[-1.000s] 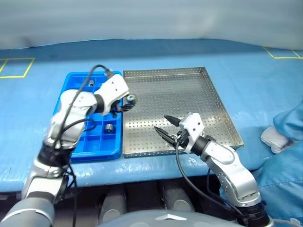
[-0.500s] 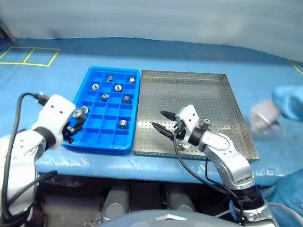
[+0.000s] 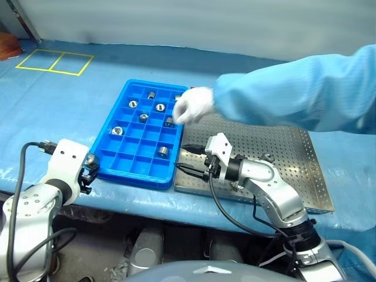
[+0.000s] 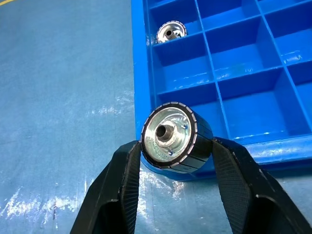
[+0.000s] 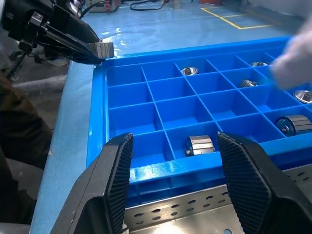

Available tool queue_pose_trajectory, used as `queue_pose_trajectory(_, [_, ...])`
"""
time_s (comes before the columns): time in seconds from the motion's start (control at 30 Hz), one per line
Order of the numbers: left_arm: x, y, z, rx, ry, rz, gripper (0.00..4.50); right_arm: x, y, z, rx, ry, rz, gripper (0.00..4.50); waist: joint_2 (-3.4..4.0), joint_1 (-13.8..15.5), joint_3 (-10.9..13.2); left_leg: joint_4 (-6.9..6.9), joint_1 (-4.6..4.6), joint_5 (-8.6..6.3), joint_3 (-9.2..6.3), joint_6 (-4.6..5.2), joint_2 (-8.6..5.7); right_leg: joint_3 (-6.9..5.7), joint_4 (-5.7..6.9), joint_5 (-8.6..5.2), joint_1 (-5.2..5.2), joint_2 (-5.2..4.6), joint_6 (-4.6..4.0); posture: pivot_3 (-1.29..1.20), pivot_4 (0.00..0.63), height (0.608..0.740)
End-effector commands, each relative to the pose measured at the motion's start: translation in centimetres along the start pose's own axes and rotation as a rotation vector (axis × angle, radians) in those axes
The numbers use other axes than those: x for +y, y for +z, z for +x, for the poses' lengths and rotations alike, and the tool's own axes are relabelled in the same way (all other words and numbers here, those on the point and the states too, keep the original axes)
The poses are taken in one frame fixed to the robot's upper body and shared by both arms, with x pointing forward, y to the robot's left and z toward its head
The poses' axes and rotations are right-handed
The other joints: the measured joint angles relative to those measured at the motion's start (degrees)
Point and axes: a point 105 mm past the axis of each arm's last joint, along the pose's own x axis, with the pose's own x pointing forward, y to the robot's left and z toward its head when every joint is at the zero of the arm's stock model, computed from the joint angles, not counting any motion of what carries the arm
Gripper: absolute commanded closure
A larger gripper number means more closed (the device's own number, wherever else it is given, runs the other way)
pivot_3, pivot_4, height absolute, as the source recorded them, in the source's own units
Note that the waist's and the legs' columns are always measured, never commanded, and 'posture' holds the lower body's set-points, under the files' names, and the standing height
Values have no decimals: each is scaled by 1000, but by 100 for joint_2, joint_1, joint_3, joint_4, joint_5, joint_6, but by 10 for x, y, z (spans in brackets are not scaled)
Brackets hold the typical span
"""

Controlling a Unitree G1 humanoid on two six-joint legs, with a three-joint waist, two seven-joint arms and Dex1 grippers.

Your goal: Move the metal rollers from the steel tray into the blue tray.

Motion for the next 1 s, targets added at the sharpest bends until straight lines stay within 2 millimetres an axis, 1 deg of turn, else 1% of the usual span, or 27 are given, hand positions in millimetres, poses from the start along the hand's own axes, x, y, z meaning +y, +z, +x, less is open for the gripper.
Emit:
queue_pose_trajectory(0.03, [0,8,7,-33,3,18,2252,0,13,-2,-33,-17,-54,1596,0,-3,0,0,-1,0,0,0,0,0,-1,0,0,0,0,323,150,740])
queue_pose_trajectory(0.13, [-1,9,12,-41,-14,31,2252,1,12,-3,-33,-28,-56,1596,0,-11,0,0,-2,0,1,0,-1,0,-1,0,-1,-1,0,309,150,740])
queue_pose_trajectory(0.2, [2,10,15,-41,4,33,1766,2,12,-3,-34,-33,-58,1596,0,-24,0,0,-4,0,2,-1,0,0,-2,0,-3,-2,0,298,150,740])
queue_pose_trajectory(0.23, [2,11,17,-42,1,37,1617,2,11,-3,-33,-38,-60,1596,0,-29,0,-1,-4,0,3,-1,0,0,-3,0,-4,-2,0,298,150,740])
queue_pose_trajectory(0.37, [1,16,19,-54,-4,30,290,2,10,-4,-29,-54,-63,1596,0,-45,0,-2,-6,-1,5,-1,-1,0,-4,0,-6,-3,0,282,150,740])
queue_pose_trajectory(0.47, [-3,26,18,-109,-35,19,290,1,9,-5,-26,-66,-62,1596,0,-63,0,-1,-6,-1,5,-1,0,0,-5,0,-6,-4,0,275,150,740])
queue_pose_trajectory(0.57, [-19,51,15,-252,-127,0,290,0,8,-7,-21,-79,-62,1596,0,-58,0,-1,-8,-1,5,-1,-2,0,-6,0,-5,-6,0,260,150,740])
queue_pose_trajectory(0.67, [-45,76,13,-380,-280,-5,290,-4,5,-10,4,-112,-54,1596,-1,-67,0,2,-9,0,5,-2,-3,-1,-7,0,-4,-7,0,235,150,740])
queue_pose_trajectory(0.73, [-63,86,14,-418,-382,25,290,-9,0,-15,42,-154,-54,1596,-1,-87,0,3,-9,0,6,-3,-4,-1,-7,0,-4,-8,1,214,150,740])
queue_pose_trajectory(0.77, [-70,90,15,-427,-420,43,290,-11,-2,-17,59,-171,-57,1596,-1,-94,0,2,-9,0,6,-2,-4,0,-7,0,-3,-8,1,195,150,740])
queue_pose_trajectory(0.87, [-99,103,20,-466,-582,115,290,-14,-6,-31,105,-218,-72,1596,-1,-133,0,2,-10,0,7,-2,-7,0,-8,0,-4,-9,1,151,150,740])
queue_pose_trajectory(0.93, [-117,109,27,-486,-666,177,290,-10,-6,-40,121,-227,-86,1596,-1,-194,0,3,-13,0,8,-2,-8,1,-10,0,-5,-10,1,115,150,740])
queue_pose_trajectory(1.0, [-130,110,34,-482,-736,225,290,-7,-6,-46,143,-240,-103,1596,-1,-298,0,3,-15,0,10,-2,-8,3,-11,1,-6,-10,2,54,150,740])
